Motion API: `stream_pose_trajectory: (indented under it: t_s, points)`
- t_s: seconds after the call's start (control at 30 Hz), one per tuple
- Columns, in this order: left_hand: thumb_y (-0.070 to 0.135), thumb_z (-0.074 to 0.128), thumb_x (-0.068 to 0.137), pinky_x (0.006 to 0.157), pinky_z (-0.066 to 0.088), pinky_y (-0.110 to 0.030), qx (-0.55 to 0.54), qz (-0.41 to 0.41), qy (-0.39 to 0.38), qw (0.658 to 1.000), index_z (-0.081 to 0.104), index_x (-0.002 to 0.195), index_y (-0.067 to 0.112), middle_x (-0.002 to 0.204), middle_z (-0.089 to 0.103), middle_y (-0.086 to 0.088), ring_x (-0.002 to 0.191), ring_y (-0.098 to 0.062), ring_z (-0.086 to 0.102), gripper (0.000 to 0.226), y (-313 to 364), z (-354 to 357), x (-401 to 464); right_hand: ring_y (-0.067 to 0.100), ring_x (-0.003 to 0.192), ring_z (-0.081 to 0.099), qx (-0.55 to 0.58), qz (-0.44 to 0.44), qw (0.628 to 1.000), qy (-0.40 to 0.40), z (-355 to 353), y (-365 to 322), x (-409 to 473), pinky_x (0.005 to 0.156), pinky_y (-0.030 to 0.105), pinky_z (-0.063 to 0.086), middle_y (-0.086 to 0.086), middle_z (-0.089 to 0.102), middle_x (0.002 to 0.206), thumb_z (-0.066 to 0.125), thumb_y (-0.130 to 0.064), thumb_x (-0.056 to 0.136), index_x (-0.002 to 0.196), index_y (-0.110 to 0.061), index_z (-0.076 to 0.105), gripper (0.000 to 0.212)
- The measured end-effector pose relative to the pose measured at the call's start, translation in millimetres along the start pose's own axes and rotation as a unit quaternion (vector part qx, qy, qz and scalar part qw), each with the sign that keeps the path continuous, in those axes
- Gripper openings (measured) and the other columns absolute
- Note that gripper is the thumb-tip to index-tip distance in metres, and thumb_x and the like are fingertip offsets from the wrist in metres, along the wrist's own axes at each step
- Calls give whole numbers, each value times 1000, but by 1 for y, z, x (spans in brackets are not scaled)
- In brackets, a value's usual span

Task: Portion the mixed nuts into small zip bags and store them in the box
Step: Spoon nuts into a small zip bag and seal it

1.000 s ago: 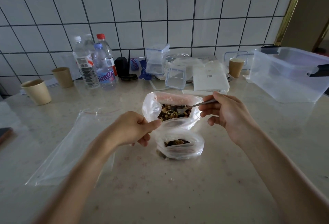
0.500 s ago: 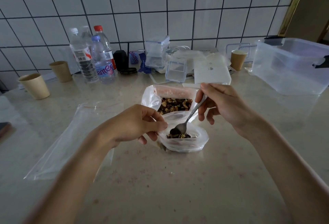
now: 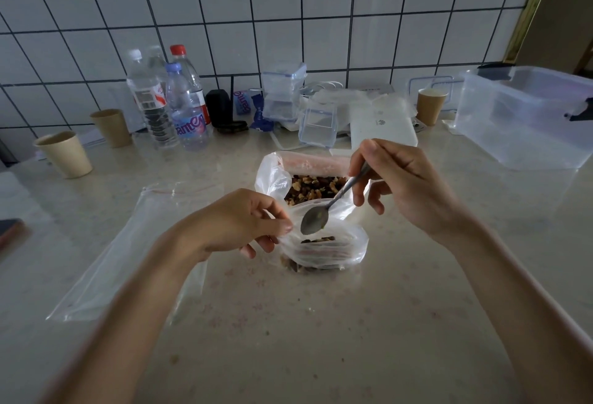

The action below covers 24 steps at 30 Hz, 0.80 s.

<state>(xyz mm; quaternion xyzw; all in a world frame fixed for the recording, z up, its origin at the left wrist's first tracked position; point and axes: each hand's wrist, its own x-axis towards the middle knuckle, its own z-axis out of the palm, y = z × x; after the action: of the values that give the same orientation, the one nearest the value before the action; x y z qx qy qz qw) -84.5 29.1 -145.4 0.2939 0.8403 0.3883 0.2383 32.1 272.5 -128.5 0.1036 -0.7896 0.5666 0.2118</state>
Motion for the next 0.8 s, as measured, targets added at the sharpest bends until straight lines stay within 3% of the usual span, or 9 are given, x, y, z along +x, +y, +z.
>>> stream_pose_trajectory:
  t_s: [0.23,0.4,0.5,0.6,0.7,0.8]
  points:
    - [60,70,87,54,53,-18,-15,-27,48,998,78,93,19,82,79,5,72,-7,76,42,-2,-4,2,26,57,62,146,175,961,157,-2,10,2,43,31,42,13,65,64,45,-30,111,85,-7,67,41]
    - [72,58,88,59,49,-27,87,-42,236,967,66,87,18,69,74,2,70,-15,71,55,-10,1,14,23,57,67,169,231,933,218,1,18,3,42,31,46,10,70,68,44,-33,111,90,-7,68,42]
    - [77,57,85,67,42,-27,87,-40,323,942,58,103,18,93,66,8,90,-13,62,61,-16,9,23,21,56,68,126,226,939,227,2,19,6,42,32,47,9,70,68,41,-32,112,90,-7,67,42]
    - [78,59,84,87,41,-30,51,-37,330,942,51,137,17,119,55,12,108,-11,52,81,-17,13,32,20,56,67,58,202,955,208,3,22,6,43,32,46,8,69,67,42,-30,112,94,-3,66,40]
    - [75,63,85,94,50,-36,8,-38,301,953,50,145,15,133,60,5,115,-16,59,85,-12,16,41,18,58,67,-1,178,967,179,6,24,4,41,30,47,3,71,66,44,-29,110,94,-4,66,37]
    - [58,67,91,66,53,-28,-4,-35,269,962,65,123,17,103,71,3,89,-15,69,53,-9,20,45,18,59,69,-9,184,972,147,10,27,4,42,31,48,1,71,67,47,-25,109,93,-7,66,32]
